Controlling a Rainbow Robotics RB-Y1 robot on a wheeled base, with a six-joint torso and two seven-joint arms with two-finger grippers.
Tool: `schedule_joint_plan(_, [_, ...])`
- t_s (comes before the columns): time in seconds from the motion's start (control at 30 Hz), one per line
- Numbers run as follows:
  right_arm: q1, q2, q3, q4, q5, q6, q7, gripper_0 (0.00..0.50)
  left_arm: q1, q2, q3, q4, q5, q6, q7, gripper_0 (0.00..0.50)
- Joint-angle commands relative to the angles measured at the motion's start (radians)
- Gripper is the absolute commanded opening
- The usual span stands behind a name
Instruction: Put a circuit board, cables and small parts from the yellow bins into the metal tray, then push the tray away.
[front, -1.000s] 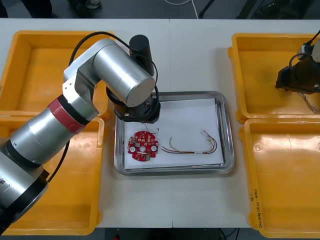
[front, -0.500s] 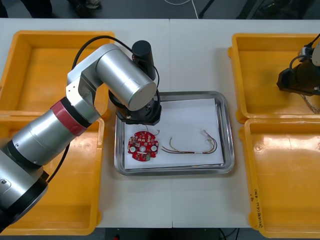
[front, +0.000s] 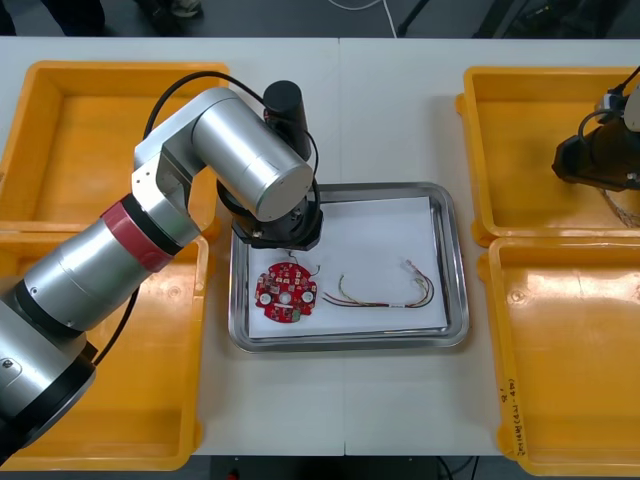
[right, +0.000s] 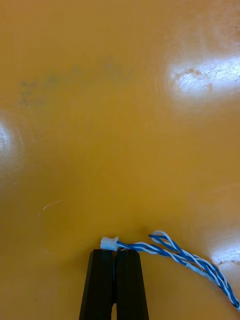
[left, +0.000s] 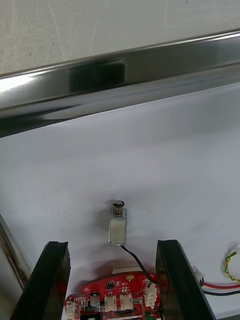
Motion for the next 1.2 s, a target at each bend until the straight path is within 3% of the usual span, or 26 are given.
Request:
schedule_joint_plan(0.03, [0.009,0.004,0.018,-0.04,-0.023,-0.007,-0.048,0.0,-0.053,0.033,0.012,-0.008,0.029,-0.013,0.03,0.5])
schedule_joint_plan(0.17, [0.004,0.01,0.019,-0.043,-0.043,-0.007,-0.065,0.0,-0.054,0.05,0.081,-0.025,0.076,0.004,0.019,0.5])
schedule_joint_plan(0.43, [-0.037,0.021,0.024,-0.043,-0.109,0.038,-0.097,0.0,-0.086,0.079,0.147,-0.08,0.073,0.139,0.002,0.5])
schedule_joint_plan(0.8, [-0.126,-0.007,0.091,-0.043,-0.061,0.187,-0.103,0.0,-0.092,0.142,0.279,-0.138,0.076,0.291,-0.047,0.5])
schedule_joint_plan(1.2, [-0.166,0.019,0.15,-0.043,-0.038,0.216,-0.132,0.0,-0.091,0.208,0.34,-0.131,0.069,0.311,-0.105,0.5])
